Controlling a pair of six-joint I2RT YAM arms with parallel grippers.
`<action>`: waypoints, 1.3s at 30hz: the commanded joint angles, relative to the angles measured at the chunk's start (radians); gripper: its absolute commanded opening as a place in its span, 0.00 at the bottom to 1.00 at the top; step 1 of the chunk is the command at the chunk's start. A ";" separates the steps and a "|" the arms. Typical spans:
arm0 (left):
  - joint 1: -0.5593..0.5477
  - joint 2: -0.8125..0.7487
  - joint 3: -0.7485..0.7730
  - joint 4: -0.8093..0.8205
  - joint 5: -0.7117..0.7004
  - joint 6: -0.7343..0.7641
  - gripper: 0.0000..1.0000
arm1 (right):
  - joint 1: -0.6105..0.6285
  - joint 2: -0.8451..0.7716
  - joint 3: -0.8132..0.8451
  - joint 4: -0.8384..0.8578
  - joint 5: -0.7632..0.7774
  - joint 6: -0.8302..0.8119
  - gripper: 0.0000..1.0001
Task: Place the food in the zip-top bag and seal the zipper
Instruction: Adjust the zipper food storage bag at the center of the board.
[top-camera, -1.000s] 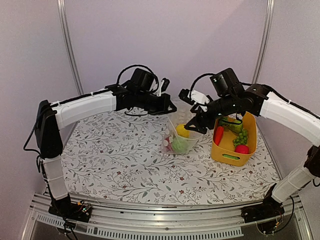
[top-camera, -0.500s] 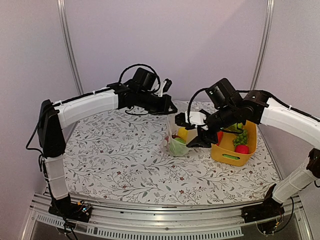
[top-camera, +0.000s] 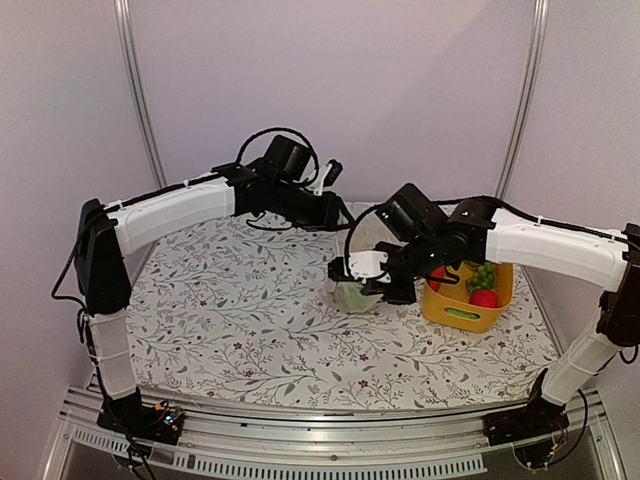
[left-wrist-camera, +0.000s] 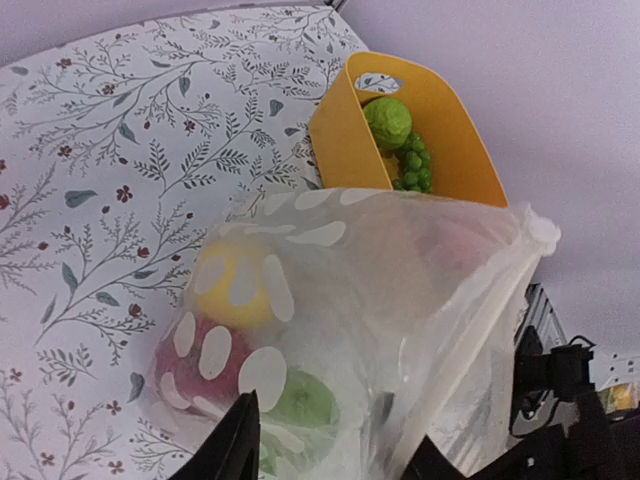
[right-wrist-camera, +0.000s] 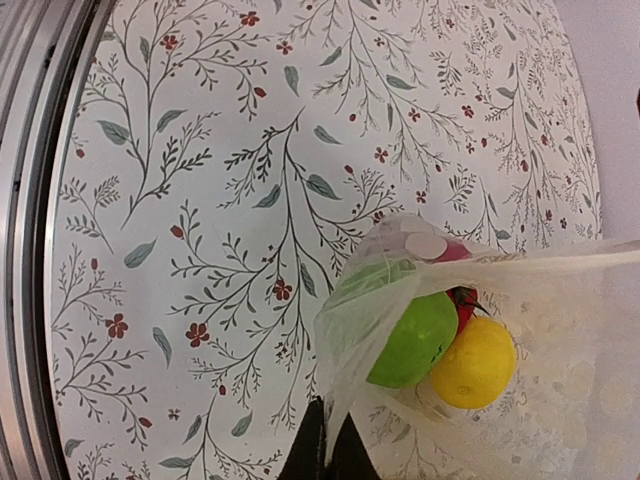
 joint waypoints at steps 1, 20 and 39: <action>0.005 -0.042 0.022 -0.083 -0.067 0.040 0.45 | 0.001 0.008 0.074 0.023 -0.008 0.028 0.00; -0.021 -0.068 0.096 -0.391 -0.131 0.101 0.38 | 0.005 0.058 0.198 0.007 -0.087 0.068 0.00; -0.031 -0.054 0.128 -0.483 -0.122 0.037 0.08 | 0.017 0.087 0.217 0.022 -0.087 0.100 0.09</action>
